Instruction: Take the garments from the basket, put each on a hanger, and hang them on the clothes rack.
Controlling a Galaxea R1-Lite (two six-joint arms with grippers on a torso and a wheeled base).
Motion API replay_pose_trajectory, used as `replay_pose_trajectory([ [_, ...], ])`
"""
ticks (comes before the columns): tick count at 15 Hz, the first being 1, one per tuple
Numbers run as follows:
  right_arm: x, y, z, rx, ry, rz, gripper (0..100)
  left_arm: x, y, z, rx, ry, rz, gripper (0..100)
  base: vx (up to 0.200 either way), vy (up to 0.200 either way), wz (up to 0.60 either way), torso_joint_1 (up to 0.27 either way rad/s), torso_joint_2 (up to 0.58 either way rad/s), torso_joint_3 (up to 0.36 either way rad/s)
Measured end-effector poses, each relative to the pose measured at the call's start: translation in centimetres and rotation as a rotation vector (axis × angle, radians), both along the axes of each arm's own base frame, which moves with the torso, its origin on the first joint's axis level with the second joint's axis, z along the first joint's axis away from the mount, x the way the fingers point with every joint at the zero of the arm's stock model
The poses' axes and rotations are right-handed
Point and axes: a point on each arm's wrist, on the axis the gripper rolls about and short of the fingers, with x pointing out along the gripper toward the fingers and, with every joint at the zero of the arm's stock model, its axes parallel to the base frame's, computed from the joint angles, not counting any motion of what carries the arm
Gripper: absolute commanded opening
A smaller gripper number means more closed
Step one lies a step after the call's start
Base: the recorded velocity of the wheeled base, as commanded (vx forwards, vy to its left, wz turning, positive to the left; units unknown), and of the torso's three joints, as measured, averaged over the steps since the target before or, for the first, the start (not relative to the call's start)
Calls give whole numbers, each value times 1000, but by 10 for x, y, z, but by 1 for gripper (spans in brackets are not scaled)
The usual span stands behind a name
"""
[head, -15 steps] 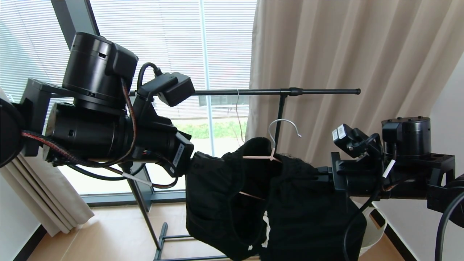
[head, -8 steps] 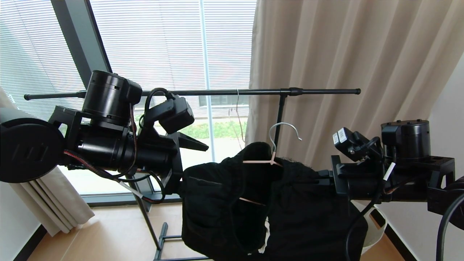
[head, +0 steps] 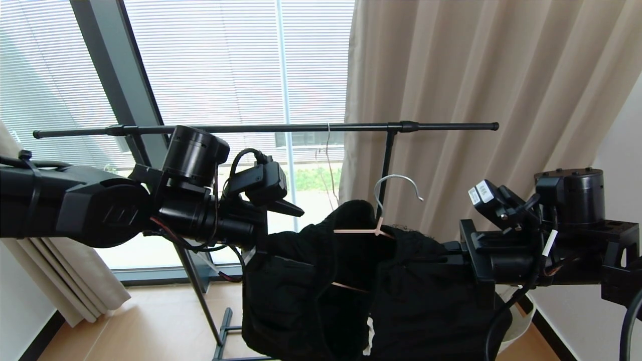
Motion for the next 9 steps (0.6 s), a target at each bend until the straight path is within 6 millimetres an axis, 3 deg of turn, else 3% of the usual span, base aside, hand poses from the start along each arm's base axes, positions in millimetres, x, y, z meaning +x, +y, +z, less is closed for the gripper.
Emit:
replay_pose_trajectory([
  [9,-8,6,3,15,-6,51,0,1,-13,-15,5,100,4,100,0,0,0,0,0,0],
])
